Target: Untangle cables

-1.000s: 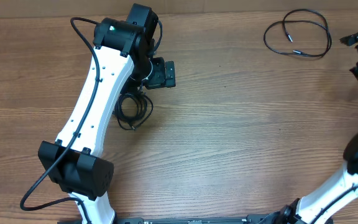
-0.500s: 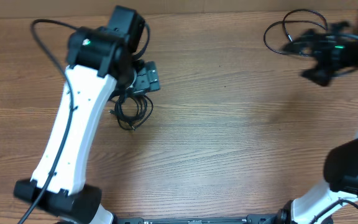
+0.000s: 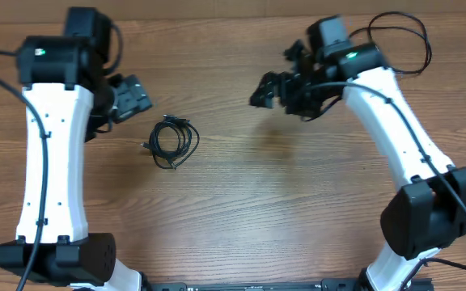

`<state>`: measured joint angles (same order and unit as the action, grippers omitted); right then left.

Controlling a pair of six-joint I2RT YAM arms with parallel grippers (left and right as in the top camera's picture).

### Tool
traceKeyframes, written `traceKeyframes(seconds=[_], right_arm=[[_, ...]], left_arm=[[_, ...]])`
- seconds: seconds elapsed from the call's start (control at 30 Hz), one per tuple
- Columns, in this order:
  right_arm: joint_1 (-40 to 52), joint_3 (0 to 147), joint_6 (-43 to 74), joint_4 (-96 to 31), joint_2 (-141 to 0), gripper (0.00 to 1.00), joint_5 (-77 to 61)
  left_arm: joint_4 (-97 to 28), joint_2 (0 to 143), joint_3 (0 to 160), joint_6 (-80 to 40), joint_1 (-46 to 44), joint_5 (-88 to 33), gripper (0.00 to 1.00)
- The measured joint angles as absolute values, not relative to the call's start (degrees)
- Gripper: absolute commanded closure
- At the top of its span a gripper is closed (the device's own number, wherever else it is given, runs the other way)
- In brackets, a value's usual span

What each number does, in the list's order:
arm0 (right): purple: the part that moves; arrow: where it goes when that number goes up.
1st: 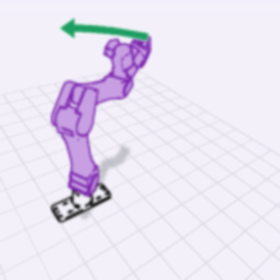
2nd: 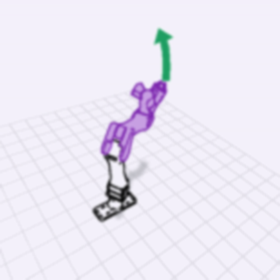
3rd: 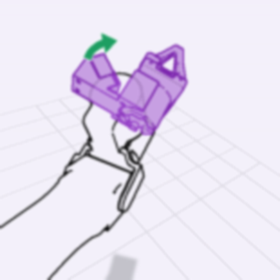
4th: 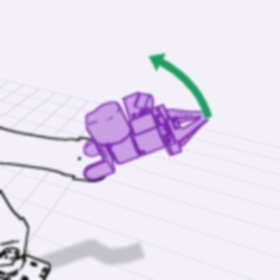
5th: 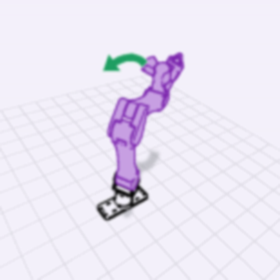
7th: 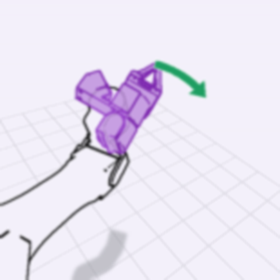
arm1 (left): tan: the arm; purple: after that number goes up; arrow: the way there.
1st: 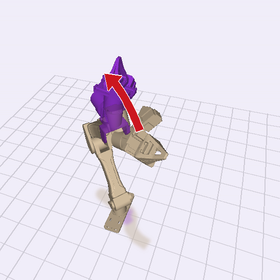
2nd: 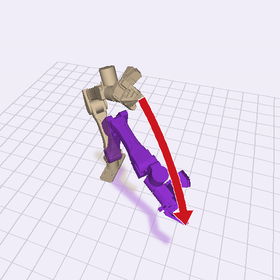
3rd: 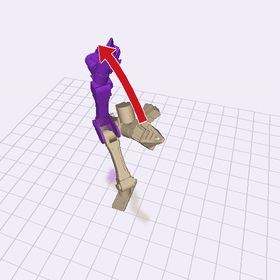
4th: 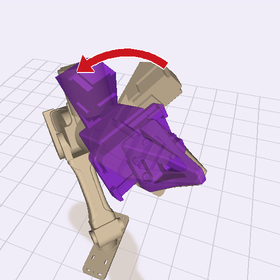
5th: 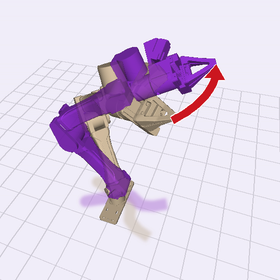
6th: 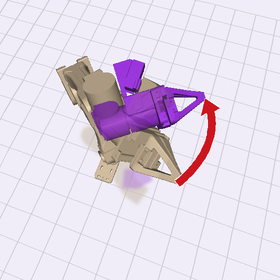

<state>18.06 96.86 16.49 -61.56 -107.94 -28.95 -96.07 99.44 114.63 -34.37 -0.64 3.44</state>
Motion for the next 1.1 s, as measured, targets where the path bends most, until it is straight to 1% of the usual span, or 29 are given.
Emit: traceKeyframes(seconds=[0.17, 0.37, 0.6, 0.77, 0.87, 0.97, 1.03, 1.1], right_arm=[[20.9, 91.8, 20.2, -56.2, -107.9, 0.0, -28.0], [21.8, 90.3, 21.7, -54.9, -107.9, 0.0, -27.6], [21.8, 90.3, 22.3, -56.4, -107.9, 0.0, -26.6], [21.8, 90.3, 22.4, -56.6, -107.9, 0.0, -25.7], [21.8, 90.3, 22.4, -56.4, -107.9, 0.0, -25.1], [21.8, 90.3, 22.5, -56.2, -107.9, 0.0, -24.9], [21.8, 90.3, 22.4, -56.1, -107.9, 0.0, -24.8], [21.8, 90.3, 22.4, -56.1, -107.9, 0.0, -24.6]], left_arm=[[-92.7, 99.4, 109.0, -32.2, -0.6, -0.6, 0.02], [-84.9, 99.5, 99.0, -31.0, -4.6, -3.6, 0.15], [-73.6, 99.7, 87.5, -32.2, -7.7, -5.2, 0.16], [-62.2, 99.7, 80.2, -33.6, -7.7, -5.9, 0.2], [-56.4, 99.7, 76.5, -34.2, -7.8, -6.7, 0.2], [-53.1, 99.7, 74.6, -34.4, -7.8, -6.9, 0.22], [-51.9, 99.7, 74.0, -34.5, -7.9, -6.8, 0.27], [-50.7, 99.7, 73.3, -34.7, -7.9, -6.6, 0.28]])
